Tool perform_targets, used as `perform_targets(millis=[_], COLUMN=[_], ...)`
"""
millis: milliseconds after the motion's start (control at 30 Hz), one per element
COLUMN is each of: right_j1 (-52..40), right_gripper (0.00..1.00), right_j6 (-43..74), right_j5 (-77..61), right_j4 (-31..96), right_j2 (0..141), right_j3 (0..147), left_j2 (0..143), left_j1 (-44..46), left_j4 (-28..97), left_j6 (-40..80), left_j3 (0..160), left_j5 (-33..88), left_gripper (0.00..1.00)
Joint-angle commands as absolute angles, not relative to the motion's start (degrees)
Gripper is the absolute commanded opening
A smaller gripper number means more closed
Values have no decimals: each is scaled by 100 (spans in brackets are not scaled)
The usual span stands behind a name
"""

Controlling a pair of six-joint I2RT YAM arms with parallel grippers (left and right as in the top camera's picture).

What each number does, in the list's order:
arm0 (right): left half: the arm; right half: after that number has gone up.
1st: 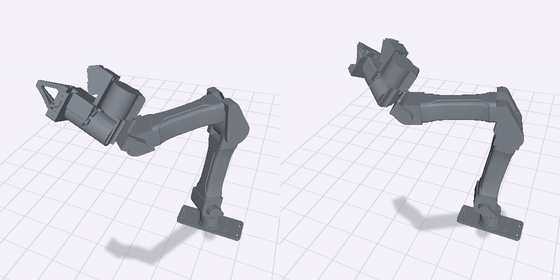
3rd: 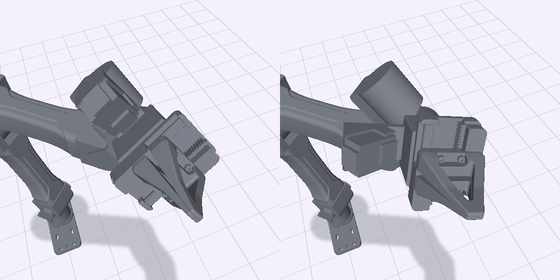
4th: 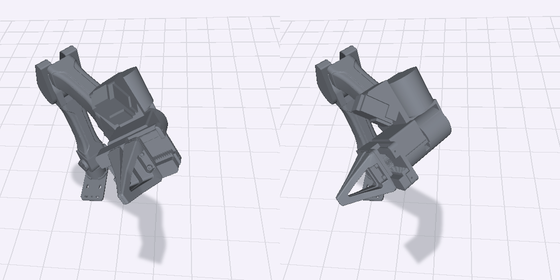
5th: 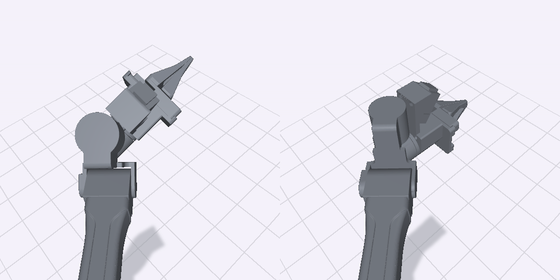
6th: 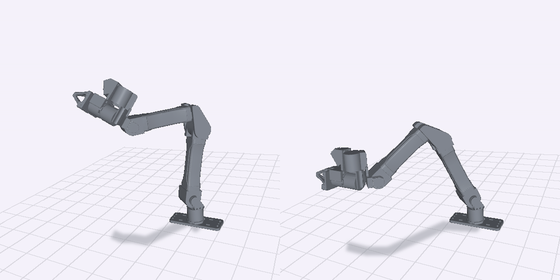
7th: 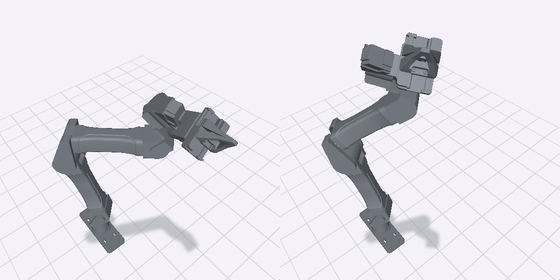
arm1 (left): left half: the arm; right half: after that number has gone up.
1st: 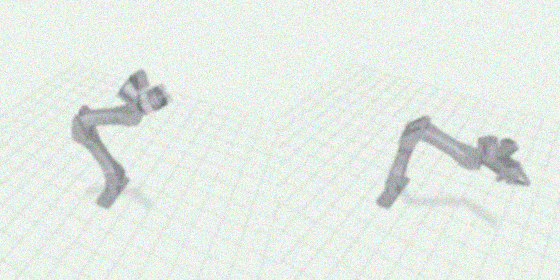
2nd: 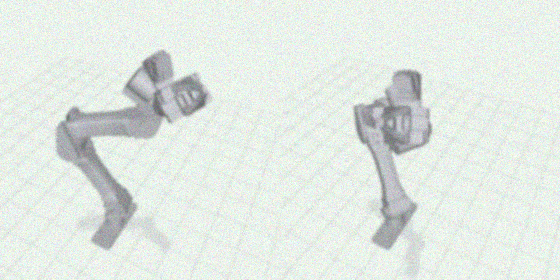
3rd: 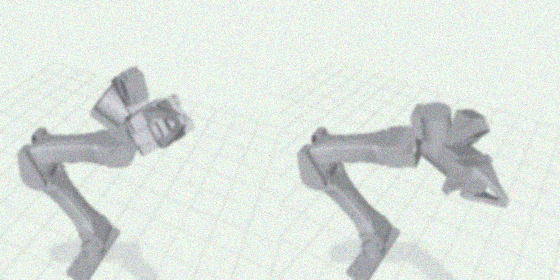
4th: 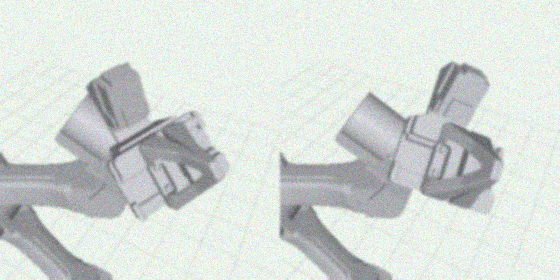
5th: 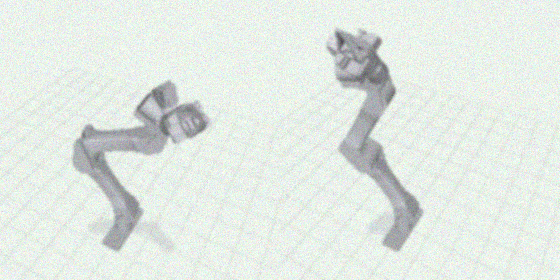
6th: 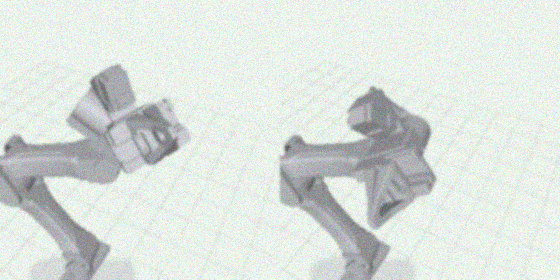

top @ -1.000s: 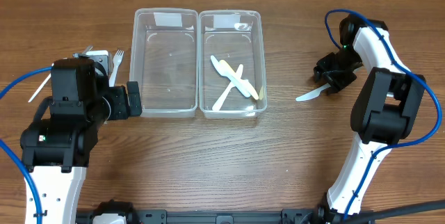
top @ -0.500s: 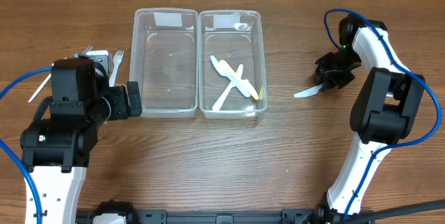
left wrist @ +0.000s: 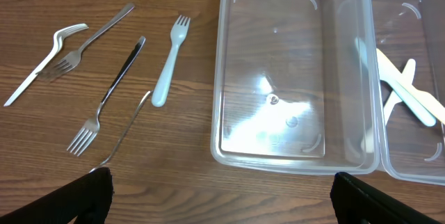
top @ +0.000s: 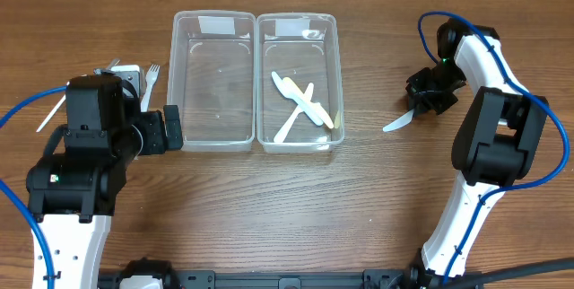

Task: Pack container

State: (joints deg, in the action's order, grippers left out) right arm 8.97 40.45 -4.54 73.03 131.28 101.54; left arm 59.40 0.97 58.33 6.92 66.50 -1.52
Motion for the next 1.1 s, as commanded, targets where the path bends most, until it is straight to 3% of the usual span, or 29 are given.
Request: perform_targets(millis=[0, 367, 633, 833, 1067], right_j1=[906, 534, -972, -2233, -2882], right_gripper=[4, 4, 4, 4, 4], right_j6=[4051, 3354, 2056, 1922, 1881], right_j5=[-263, 12, -8, -5, -10], right_j4=[7242, 7229, 7258, 7105, 6834], right_j2=[13211, 11966, 10481, 10621, 11596], right_j3=[9992, 10637, 11222, 11192, 11150], left_j2=[5957, 5957, 5957, 5957, 5957], left_j1=[38, 38, 38, 38, 38], left_j4=[5822, 5802, 5802, 5808, 5800], left_j6=[598, 598, 600, 600, 600], left_j3=[6777, 6777, 6777, 6777, 6777], left_j5=[-148, -150, -148, -148, -148], left_gripper=[100, 100, 100, 100, 100])
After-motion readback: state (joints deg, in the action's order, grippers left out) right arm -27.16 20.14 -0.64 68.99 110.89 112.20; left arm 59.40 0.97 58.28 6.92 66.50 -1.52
